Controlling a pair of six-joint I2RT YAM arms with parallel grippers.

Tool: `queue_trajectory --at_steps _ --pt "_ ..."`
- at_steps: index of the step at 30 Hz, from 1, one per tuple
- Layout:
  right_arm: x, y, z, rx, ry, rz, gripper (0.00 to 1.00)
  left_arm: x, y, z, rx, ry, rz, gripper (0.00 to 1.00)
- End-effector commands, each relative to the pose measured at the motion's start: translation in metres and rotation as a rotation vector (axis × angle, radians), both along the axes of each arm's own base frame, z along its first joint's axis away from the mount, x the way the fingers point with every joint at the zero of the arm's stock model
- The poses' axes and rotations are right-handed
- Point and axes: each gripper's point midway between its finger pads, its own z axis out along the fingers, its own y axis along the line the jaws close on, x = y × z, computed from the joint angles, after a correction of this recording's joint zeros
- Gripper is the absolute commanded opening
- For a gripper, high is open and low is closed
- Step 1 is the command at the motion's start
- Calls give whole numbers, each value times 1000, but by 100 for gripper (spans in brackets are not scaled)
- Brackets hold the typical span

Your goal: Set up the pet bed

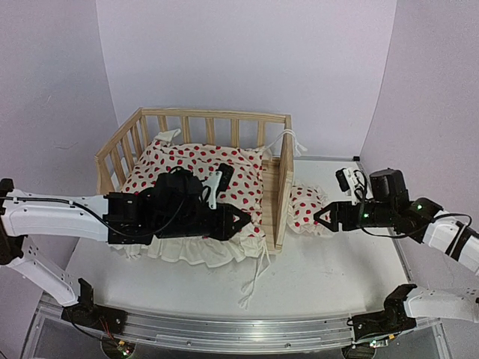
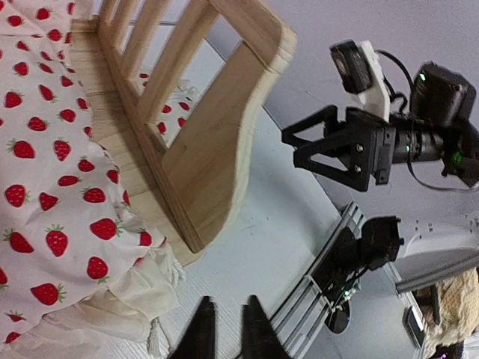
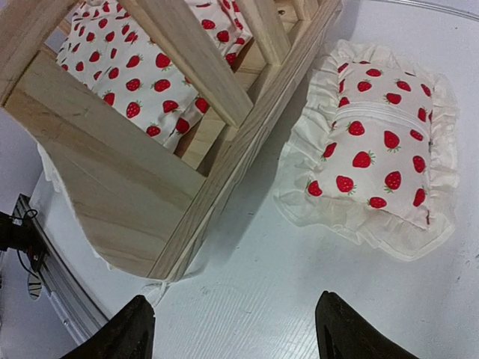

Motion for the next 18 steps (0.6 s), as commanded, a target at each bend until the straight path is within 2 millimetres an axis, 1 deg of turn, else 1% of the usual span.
queue_trajectory --at_steps 1,2,3,6,7,8,10,11,13,15,17,18 --pt "-8 26 21 115 -8 130 73 -34 -33 -25 -10 14 -144 28" --pt "-9 27 17 118 9 136 72 -41 -41 -35 18 -2 -158 36" --pt "-11 27 13 114 24 136 72 -45 -50 -51 55 -2 -169 41" --pt "-14 23 12 113 19 125 71 -53 -72 -96 157 17 -208 51" --pt "-15 22 14 115 12 123 72 -52 -76 -115 203 22 -212 54" --pt "-16 20 15 114 5 122 72 -50 -78 -126 232 23 -201 54" --pt "-17 18 18 106 -3 119 72 -42 -75 -147 314 11 -166 54" --pt "-18 17 18 98 -6 118 72 -34 -73 -152 349 -3 -125 53" --pt "-19 16 17 92 0 117 72 -28 -69 -164 394 -4 -95 51" --pt "-20 15 16 92 2 117 72 -24 -72 -169 399 -9 -74 44" --pt "-21 14 15 94 3 112 72 -22 -83 -171 395 -18 -82 34" --pt "-21 15 16 97 0 113 72 -21 -89 -172 392 -32 -82 32"
